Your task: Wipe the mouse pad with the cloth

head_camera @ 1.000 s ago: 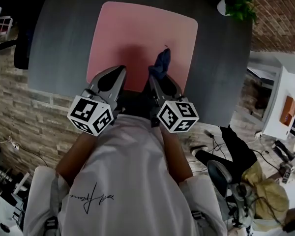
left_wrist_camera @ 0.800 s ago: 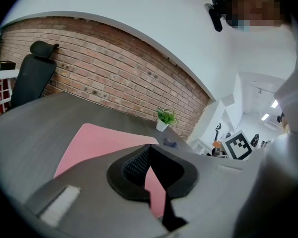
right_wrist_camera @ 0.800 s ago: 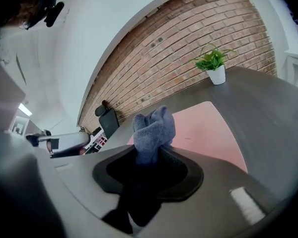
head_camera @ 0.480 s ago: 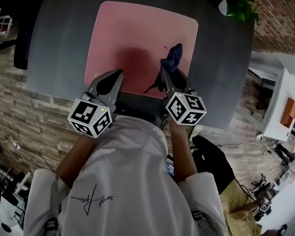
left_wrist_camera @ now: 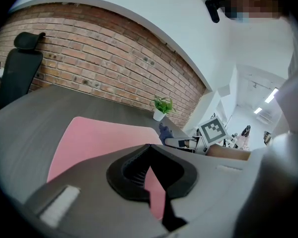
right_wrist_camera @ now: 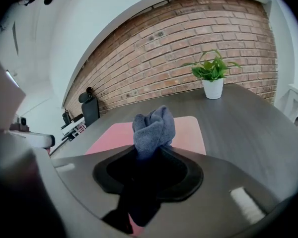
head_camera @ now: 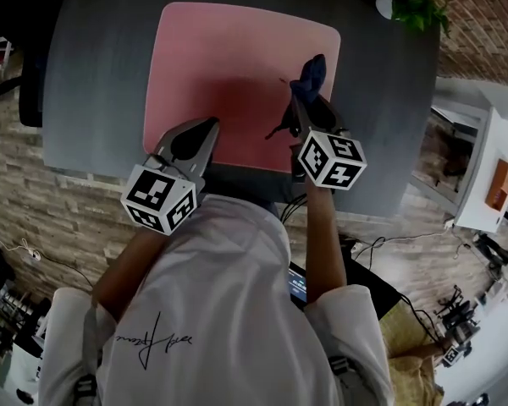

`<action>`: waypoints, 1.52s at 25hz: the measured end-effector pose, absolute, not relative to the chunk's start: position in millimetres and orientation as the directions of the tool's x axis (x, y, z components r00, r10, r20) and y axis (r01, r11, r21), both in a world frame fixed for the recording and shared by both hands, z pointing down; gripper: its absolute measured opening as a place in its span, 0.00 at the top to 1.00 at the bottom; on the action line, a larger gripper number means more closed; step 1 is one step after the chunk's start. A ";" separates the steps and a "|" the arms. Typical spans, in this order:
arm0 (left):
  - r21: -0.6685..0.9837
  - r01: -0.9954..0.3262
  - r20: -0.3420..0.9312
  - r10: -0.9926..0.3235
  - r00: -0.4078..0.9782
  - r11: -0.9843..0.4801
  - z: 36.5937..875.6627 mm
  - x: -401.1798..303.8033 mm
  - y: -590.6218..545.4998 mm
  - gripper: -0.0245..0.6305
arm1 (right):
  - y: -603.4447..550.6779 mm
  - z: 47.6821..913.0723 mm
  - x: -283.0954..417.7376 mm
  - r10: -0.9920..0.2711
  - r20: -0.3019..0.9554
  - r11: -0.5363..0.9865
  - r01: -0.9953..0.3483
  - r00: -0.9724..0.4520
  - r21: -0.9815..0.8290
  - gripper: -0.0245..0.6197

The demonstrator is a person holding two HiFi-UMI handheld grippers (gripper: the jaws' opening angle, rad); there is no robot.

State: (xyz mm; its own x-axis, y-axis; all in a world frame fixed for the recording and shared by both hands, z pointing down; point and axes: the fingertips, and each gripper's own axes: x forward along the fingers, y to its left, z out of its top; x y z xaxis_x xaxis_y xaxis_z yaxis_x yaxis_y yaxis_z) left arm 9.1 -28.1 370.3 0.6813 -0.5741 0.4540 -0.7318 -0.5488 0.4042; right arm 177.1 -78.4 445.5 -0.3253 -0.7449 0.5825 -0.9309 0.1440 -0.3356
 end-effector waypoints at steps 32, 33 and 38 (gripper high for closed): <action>0.379 -0.732 0.520 -0.524 0.675 -0.566 394.2 1.5 -51.5 0.96 | -167.7 506.9 226.8 -0.620 0.768 0.075 -0.987 -0.157 -0.141 0.75; 0.380 -0.735 0.518 -0.529 0.672 -0.562 393.9 0.3 -53.6 0.96 | -167.6 508.3 226.4 -0.616 0.772 0.071 -0.987 -0.156 -0.142 0.75; 0.394 -0.745 0.518 -0.539 0.664 -0.538 399.9 -8.5 -58.8 0.96 | -166.4 514.7 218.2 -0.600 0.784 0.059 -0.986 -0.160 -0.156 0.75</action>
State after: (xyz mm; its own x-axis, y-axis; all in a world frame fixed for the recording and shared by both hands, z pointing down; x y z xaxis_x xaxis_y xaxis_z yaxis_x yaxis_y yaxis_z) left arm -8.5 -58.8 399.9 0.6637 -0.5392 0.5184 -0.7450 -0.5380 0.3943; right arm 218.2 -166.4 514.7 -0.1599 -0.6000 0.7838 -0.9860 0.0593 -0.1558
